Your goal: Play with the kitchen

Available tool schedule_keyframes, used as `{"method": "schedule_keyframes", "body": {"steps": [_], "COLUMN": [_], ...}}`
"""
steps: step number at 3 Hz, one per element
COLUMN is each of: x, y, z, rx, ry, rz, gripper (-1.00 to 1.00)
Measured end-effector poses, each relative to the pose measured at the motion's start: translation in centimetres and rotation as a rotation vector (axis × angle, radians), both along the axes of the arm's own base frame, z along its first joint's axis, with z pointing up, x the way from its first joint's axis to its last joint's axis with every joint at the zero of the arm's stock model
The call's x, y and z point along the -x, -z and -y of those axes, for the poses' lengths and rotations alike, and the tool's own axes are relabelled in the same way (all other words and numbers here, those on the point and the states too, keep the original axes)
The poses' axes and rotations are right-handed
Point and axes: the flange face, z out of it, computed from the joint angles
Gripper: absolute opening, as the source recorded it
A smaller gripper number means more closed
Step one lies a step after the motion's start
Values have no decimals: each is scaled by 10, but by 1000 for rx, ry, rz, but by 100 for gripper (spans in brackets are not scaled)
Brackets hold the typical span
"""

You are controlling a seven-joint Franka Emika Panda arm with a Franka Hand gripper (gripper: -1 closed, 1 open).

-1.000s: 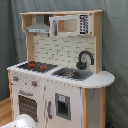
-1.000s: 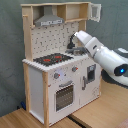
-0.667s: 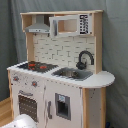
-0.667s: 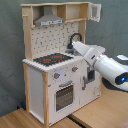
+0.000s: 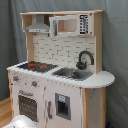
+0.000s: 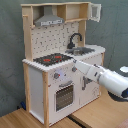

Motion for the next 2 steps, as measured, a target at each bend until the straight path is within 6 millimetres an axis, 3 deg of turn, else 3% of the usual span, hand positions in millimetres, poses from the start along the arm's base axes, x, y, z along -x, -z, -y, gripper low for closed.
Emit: {"method": "schedule_keyframes", "body": {"steps": [2], "x": [26], "y": [36], "z": [25], "rx": [85], "ry": [-55], "rz": [-57], "gripper": [100]}}
